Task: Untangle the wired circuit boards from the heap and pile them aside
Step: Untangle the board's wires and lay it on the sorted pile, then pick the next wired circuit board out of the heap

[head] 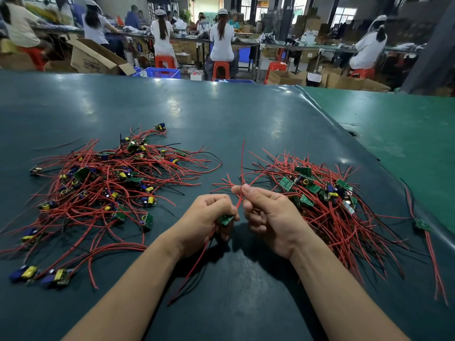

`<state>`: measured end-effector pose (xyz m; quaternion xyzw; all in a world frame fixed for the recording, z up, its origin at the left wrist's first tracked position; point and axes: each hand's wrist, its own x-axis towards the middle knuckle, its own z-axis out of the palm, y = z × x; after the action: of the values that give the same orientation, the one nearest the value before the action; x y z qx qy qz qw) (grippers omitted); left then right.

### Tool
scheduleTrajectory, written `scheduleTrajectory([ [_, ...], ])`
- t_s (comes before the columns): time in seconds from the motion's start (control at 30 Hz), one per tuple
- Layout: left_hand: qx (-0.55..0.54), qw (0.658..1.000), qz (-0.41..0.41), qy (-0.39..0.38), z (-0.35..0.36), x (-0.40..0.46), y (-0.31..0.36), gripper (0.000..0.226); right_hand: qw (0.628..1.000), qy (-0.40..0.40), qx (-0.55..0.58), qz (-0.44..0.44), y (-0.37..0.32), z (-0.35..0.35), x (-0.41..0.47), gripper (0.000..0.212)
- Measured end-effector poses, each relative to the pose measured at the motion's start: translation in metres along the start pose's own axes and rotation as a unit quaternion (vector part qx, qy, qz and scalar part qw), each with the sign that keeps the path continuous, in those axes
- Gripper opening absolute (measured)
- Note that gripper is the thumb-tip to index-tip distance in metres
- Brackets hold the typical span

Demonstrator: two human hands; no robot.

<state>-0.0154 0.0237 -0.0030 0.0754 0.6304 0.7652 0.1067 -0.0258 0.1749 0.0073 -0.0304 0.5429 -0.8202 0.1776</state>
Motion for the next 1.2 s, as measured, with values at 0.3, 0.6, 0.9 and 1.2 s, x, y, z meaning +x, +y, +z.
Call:
scheduleTrajectory([
  [0.3,-0.017,1.000,-0.016,-0.017,-0.001,-0.001,0.003,0.013,0.999,0.044,-0.002,-0.027,0.002,0.003,0.003,0.020],
  [0.6,-0.020,0.997,-0.018,-0.079,-0.002,-0.004,0.005,0.011,0.971,0.145,0.181,-0.058,-0.014,-0.009,0.007,0.019],
  [0.9,-0.024,0.992,-0.020,-0.121,-0.002,-0.006,0.006,0.016,0.964,0.167,0.192,-0.080,-0.014,-0.009,0.009,0.032],
  [1.2,-0.091,0.995,0.035,0.011,-0.010,-0.002,0.004,0.013,0.987,0.059,-0.147,-0.020,0.000,-0.003,-0.004,0.040],
])
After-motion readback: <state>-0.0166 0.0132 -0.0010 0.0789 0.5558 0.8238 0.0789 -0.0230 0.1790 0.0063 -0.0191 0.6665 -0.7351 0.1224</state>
